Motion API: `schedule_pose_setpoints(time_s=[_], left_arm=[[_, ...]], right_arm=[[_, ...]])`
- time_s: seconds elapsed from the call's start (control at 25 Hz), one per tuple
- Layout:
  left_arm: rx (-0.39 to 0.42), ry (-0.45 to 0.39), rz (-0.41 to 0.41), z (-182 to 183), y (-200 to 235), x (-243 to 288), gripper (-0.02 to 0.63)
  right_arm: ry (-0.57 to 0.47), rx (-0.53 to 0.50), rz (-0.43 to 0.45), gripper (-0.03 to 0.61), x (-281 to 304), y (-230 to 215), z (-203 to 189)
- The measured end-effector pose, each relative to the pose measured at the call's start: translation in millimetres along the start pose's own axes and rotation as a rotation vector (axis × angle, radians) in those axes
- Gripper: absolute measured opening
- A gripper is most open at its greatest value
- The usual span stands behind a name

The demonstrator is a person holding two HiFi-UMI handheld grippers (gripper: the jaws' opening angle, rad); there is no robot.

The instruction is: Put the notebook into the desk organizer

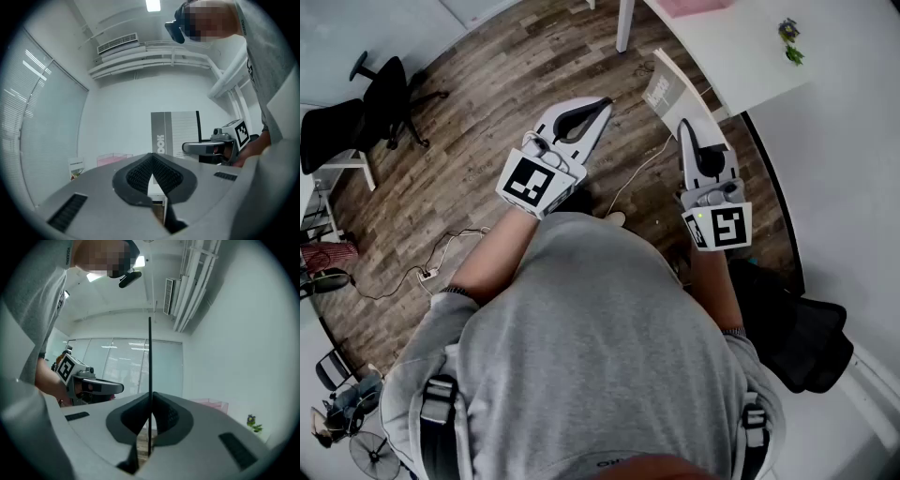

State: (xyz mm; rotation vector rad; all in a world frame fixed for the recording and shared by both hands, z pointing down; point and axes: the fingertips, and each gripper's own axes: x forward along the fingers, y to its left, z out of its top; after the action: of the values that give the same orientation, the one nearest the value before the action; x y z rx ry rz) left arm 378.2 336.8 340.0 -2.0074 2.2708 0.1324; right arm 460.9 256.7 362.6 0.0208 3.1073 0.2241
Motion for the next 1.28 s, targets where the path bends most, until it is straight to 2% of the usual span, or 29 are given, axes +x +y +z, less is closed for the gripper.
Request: schedule_pose_setpoints(time_s=[0.4, 0.84, 1.28], left_arm=[[-0.001, 0.007, -0.005, -1.6, -5.0, 2.7, 0.018], [0.017, 0.024, -0.011, -6.4, -0.2, 15.8, 0.02], [0.008, 0.028, -0.038, -15.6, 66.5, 50.2, 0.02]], right_arm=[[-0.027, 0.028, 0.038, 0.003, -5.6, 0.1, 0.5], [0.005, 0.024, 0.036, 0.003, 1.0, -11.9, -12.6], [0.02, 0.05, 0.023, 0.003, 64.8, -45.3, -18.0]])
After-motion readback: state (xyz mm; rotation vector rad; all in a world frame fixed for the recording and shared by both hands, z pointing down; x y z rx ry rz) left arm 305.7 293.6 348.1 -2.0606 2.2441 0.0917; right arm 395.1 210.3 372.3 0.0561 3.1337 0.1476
